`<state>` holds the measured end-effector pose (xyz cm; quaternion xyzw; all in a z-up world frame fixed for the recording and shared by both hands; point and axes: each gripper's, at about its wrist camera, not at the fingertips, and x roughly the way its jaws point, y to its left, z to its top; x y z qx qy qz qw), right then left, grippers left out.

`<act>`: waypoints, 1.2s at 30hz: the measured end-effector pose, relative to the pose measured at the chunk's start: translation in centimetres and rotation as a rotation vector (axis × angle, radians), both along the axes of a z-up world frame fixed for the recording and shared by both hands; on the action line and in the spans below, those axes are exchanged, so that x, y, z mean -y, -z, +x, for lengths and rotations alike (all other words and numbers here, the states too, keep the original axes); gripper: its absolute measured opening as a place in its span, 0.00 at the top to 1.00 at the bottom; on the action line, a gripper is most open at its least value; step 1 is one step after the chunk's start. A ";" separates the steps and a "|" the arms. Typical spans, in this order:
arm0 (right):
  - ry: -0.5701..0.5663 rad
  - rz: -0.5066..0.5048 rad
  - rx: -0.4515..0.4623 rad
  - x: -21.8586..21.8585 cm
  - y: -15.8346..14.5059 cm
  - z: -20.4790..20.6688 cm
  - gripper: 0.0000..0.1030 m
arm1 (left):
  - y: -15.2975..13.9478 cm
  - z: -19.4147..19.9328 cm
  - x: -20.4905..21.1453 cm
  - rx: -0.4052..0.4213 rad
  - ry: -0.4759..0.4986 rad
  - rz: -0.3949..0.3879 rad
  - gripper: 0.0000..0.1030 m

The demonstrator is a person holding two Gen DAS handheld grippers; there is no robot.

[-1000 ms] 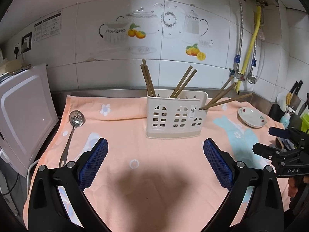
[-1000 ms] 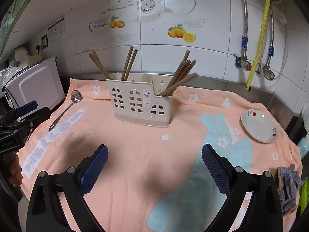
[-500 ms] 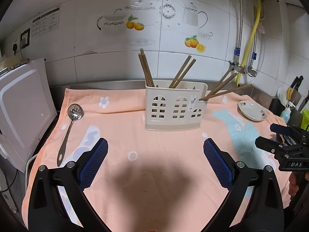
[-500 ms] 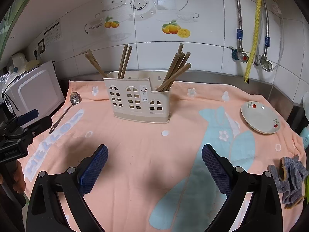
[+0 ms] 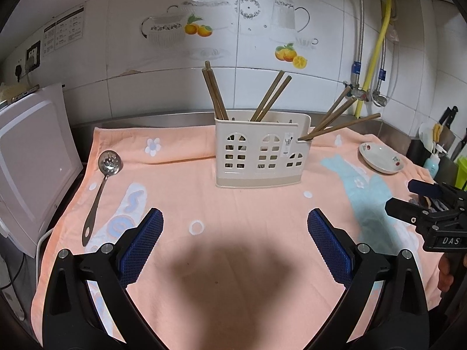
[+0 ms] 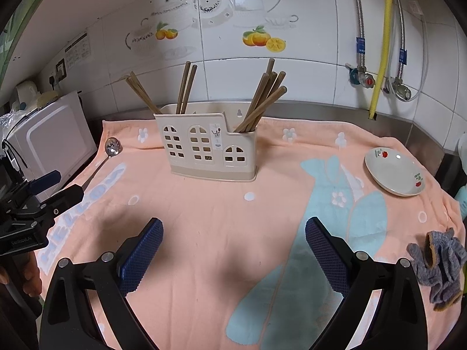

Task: Organize utensils

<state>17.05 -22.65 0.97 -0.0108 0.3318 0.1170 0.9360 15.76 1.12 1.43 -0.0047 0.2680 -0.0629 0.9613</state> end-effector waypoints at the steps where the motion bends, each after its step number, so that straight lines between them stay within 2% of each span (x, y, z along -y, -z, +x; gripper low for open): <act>1: 0.000 0.001 -0.002 0.0 0.1 0.0 0.08 | 0.0 0.0 0.0 0.000 -0.001 0.000 0.05; 36: 0.001 -0.007 -0.006 0.3 0.2 0.0 0.08 | 0.8 0.2 1.0 -0.026 0.023 0.011 0.05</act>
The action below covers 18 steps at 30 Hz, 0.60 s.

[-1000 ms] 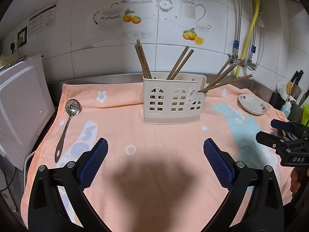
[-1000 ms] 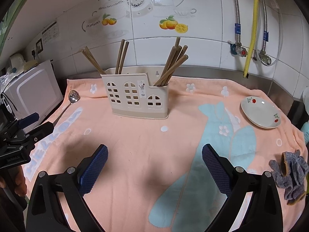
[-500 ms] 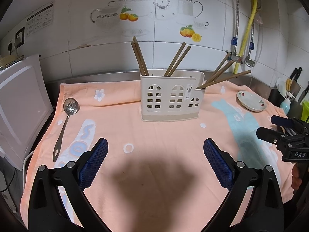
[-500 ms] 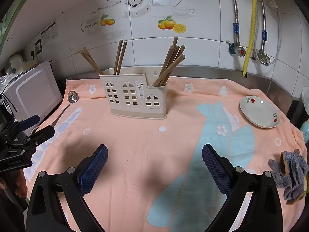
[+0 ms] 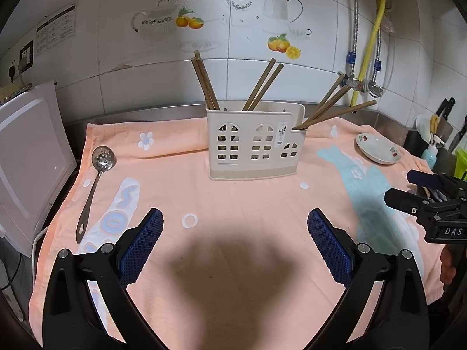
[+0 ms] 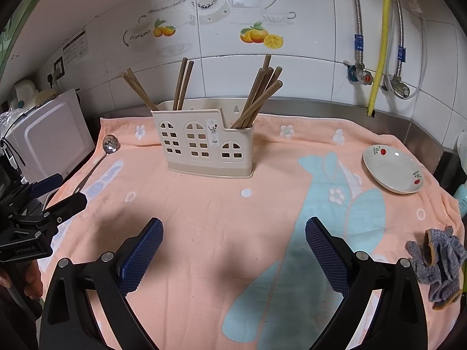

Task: Organize utensils

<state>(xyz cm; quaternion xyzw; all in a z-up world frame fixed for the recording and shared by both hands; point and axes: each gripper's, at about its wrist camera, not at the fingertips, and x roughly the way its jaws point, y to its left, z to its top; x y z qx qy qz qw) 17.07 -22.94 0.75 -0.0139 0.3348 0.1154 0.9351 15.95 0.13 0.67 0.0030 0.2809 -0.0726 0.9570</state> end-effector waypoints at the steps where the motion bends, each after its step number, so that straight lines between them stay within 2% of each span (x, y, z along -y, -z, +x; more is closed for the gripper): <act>1: 0.000 0.000 0.000 0.0 0.0 0.0 0.08 | 0.0 0.0 0.0 0.000 0.000 0.000 0.05; 18: 0.001 0.001 0.003 0.2 0.0 -0.1 0.08 | -0.1 -0.3 -0.2 0.011 -0.004 -0.004 0.05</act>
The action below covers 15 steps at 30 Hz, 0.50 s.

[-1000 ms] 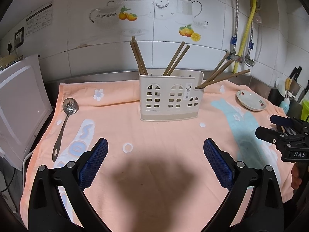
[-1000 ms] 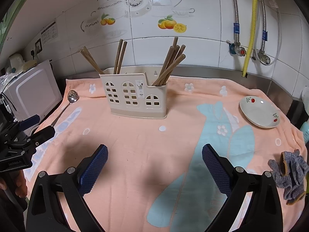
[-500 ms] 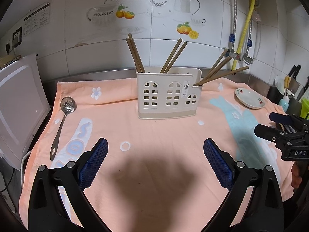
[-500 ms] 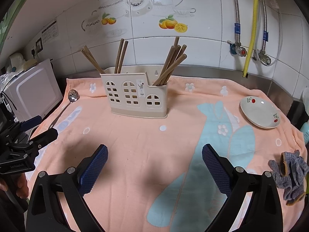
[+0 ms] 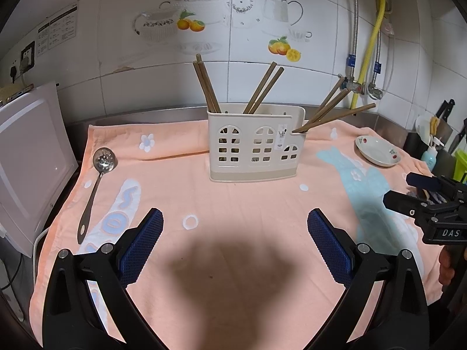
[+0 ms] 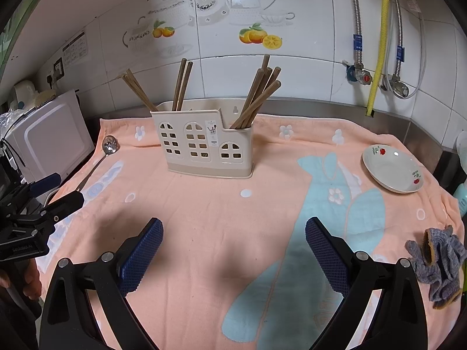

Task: Organize utensils

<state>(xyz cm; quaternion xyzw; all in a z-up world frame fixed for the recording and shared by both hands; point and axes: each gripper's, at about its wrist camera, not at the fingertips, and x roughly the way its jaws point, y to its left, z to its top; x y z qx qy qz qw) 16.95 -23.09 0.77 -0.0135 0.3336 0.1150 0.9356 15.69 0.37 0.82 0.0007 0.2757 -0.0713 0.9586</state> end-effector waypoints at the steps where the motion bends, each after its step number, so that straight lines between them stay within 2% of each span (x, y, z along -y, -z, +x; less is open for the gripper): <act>1: 0.000 -0.001 0.001 0.0 0.1 0.0 0.08 | 0.0 0.0 0.0 0.000 -0.001 0.000 0.05; 15: -0.001 -0.010 0.013 -0.3 0.3 -0.3 0.08 | -0.2 -0.2 -0.2 0.005 -0.008 -0.009 0.05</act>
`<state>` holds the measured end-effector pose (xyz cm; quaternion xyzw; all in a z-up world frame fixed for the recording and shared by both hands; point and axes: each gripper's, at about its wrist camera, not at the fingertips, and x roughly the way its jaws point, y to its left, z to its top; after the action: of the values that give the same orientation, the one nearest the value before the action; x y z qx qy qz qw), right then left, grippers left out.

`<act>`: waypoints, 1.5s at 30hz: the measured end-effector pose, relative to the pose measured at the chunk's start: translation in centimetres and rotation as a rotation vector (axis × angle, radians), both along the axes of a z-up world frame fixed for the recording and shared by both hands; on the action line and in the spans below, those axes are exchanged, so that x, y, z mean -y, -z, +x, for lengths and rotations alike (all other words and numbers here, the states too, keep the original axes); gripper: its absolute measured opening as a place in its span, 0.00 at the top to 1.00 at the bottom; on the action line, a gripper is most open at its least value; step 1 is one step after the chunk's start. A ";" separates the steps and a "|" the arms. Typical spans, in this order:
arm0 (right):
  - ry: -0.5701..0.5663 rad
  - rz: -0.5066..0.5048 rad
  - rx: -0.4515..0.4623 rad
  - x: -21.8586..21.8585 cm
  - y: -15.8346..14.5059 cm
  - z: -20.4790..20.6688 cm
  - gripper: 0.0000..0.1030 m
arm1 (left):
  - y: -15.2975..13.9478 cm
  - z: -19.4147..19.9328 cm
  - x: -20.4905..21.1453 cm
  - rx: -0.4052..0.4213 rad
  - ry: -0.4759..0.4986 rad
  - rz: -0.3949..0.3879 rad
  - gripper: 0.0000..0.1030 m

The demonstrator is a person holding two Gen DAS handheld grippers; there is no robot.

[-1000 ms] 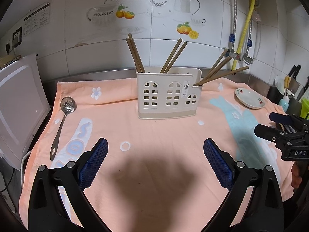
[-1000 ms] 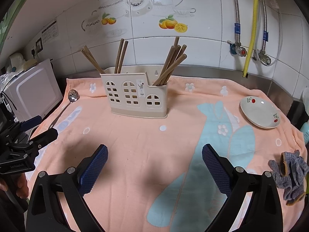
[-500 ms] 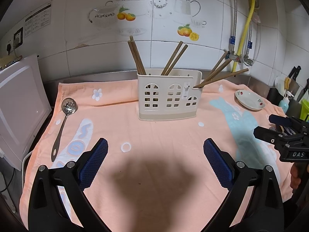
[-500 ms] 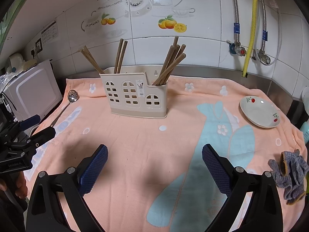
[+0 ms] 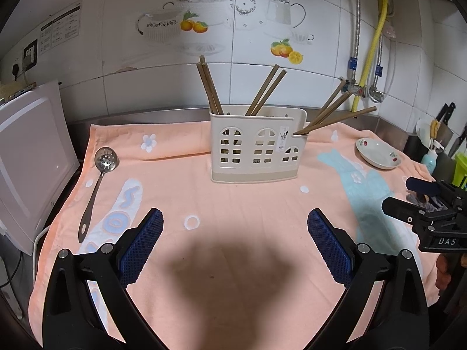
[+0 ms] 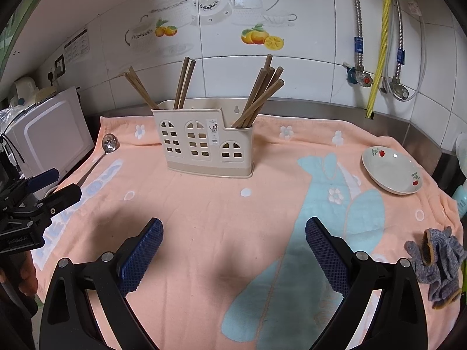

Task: Organize utensils

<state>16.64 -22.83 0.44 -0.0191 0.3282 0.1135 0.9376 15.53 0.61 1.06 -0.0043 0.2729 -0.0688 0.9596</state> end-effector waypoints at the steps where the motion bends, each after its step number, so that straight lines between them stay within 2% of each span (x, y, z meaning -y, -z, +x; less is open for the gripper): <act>1: -0.001 0.002 0.001 0.0 0.0 0.0 0.08 | 0.0 0.0 0.0 0.001 0.000 -0.001 0.05; 38: 0.005 0.016 0.012 0.2 0.0 -0.4 0.08 | 0.1 -0.2 0.0 0.009 0.008 -0.023 0.05; 45: 0.002 0.013 0.016 0.2 0.0 -0.4 0.08 | 0.0 -0.5 0.3 0.038 0.001 -0.007 0.05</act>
<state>16.23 -23.01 0.45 -0.0136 0.3202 0.1143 0.9403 15.01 0.33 1.10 -0.0061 0.2546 -0.0701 0.9645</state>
